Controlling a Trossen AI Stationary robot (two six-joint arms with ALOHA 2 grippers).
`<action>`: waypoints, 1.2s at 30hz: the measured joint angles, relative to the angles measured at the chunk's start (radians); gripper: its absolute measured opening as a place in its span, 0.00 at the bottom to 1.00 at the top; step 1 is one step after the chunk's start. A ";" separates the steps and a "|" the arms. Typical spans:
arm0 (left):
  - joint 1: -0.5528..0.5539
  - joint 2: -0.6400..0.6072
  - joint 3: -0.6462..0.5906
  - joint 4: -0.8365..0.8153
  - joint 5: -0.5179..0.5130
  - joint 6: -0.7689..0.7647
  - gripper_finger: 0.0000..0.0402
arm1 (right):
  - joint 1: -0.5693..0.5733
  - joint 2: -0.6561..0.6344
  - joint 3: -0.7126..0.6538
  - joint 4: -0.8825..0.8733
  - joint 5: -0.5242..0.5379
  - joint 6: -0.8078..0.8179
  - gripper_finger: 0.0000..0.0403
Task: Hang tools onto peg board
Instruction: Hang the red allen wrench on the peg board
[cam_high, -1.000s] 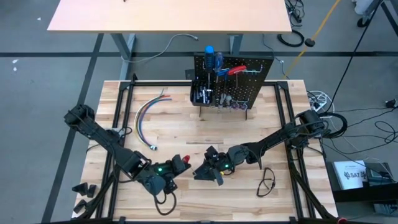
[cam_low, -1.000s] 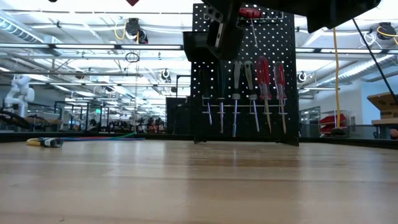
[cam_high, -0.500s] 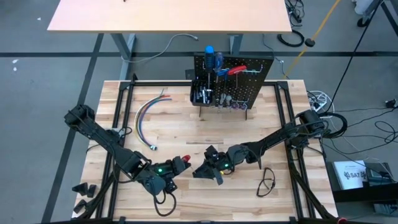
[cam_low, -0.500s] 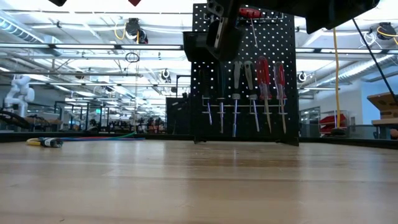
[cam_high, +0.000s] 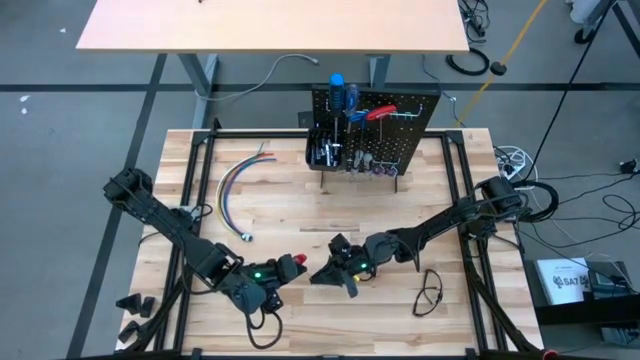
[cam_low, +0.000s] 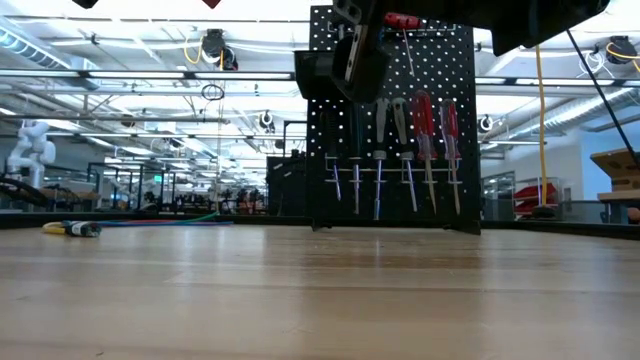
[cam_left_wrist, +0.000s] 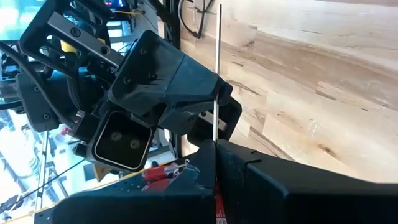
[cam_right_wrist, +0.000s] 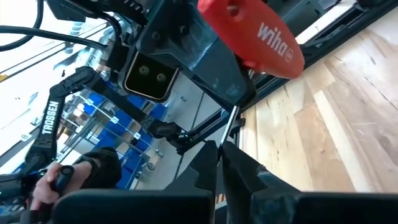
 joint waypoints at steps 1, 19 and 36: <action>0.000 0.000 0.000 -0.001 0.006 0.000 0.00 | 0.000 0.000 0.000 -0.006 0.002 -0.002 0.01; -0.018 -0.011 -0.001 -0.044 -0.016 -0.288 0.29 | -0.003 -0.026 0.000 -0.050 0.123 -0.087 0.00; -0.131 -0.304 -0.087 -0.181 0.028 -0.963 0.29 | 0.181 -0.410 0.000 -0.577 0.970 -0.369 0.00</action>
